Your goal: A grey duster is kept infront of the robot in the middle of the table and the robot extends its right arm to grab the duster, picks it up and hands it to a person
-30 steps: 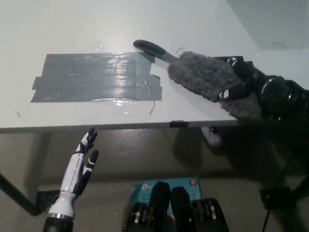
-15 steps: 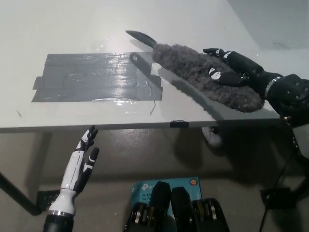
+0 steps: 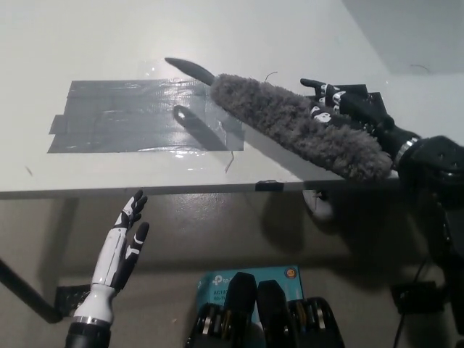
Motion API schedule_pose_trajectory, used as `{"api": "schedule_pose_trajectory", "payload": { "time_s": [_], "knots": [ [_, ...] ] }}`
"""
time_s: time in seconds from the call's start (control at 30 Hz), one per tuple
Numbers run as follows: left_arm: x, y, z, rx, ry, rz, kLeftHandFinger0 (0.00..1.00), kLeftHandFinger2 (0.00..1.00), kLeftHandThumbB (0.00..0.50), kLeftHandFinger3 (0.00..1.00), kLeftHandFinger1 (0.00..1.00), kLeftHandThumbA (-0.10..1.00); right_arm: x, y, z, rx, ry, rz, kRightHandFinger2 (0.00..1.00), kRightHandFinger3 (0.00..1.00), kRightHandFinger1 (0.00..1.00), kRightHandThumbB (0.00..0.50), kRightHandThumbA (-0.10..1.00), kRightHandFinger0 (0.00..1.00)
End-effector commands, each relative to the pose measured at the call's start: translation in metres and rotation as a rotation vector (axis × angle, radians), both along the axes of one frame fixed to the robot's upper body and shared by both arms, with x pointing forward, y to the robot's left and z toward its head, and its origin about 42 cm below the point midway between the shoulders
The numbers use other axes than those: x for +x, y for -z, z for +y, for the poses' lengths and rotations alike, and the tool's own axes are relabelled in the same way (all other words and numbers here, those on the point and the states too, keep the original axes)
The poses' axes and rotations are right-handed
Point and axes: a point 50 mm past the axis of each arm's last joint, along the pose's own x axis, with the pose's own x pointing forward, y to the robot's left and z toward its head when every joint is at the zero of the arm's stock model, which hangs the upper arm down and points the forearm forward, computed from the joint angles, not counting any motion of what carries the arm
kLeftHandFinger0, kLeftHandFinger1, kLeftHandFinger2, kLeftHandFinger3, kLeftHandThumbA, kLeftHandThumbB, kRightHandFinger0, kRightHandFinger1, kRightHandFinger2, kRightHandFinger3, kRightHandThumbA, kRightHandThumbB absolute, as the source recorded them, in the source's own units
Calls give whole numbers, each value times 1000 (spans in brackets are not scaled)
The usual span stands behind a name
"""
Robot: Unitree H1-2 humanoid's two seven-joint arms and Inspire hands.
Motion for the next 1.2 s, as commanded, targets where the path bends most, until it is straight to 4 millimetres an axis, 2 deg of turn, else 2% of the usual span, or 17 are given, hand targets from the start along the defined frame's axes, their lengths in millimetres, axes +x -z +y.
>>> {"api": "schedule_pose_trajectory", "payload": {
  "time_s": [0.0, 0.2, 0.33, 0.4, 0.43, 0.5, 0.53, 0.63, 0.9, 1.0, 1.17],
  "knots": [
    [10, -20, 6, 12, 2, -93, 1000, 1000, 231, 1000, 1000, 1000, -9, -20, 18, 559, -18, 23, 822, 1000, 456, 122, -100, 0],
    [8, -20, 5, 7, 4, -92, 1000, 1000, 226, 1000, 1000, 1000, -24, -16, 39, 917, -45, 150, 816, 1000, 456, 138, -100, 0],
    [9, -21, 5, 15, 7, -89, 1000, 1000, 222, 1000, 1000, 1000, -34, -23, 43, 1017, -87, 140, 767, 1000, 439, 133, -100, 0],
    [9, -22, 6, 16, 9, -88, 1000, 1000, 223, 1000, 1000, 1000, -39, -26, 45, 1061, -97, 137, 808, 1000, 453, 139, -100, 0],
    [9, -22, 6, 11, 10, -89, 1000, 1000, 221, 1000, 1000, 1000, -43, -29, 46, 1104, -96, 138, 860, 1000, 459, 140, -100, 0],
    [9, -21, 6, 11, 11, -91, 1000, 1000, 217, 1000, 1000, 1000, -46, -30, 47, 1129, -91, 138, 875, 1000, 456, 137, -100, 0],
    [9, -20, 6, 12, 9, -91, 996, 1000, 223, 1000, 1000, 1000, -50, -32, 48, 1157, -78, 138, 879, 1000, 429, 155, -100, 0],
    [7, -19, 6, 10, 8, -86, 999, 1000, 231, 1000, 1000, 1000, -55, -35, 50, 1195, -77, 139, 866, 1000, 400, 128, -100, 0],
    [6, -18, 6, 13, 8, -86, 989, 1000, 214, 1000, 1000, 1000, -63, -43, 54, 1277, -87, 140, 787, 1000, 355, 127, -100, 0],
    [6, -17, 7, 11, 8, -84, 976, 1000, 208, 1000, 1000, 1000, -65, -43, 55, 1315, -88, 150, 772, 1000, 338, 102, -100, 0],
    [7, -18, 6, 5, 7, -87, 969, 1000, 211, 1000, 1000, 1000, -66, -44, 57, 1342, -77, 162, 759, 1000, 332, 97, -100, 0]
  ]
}}
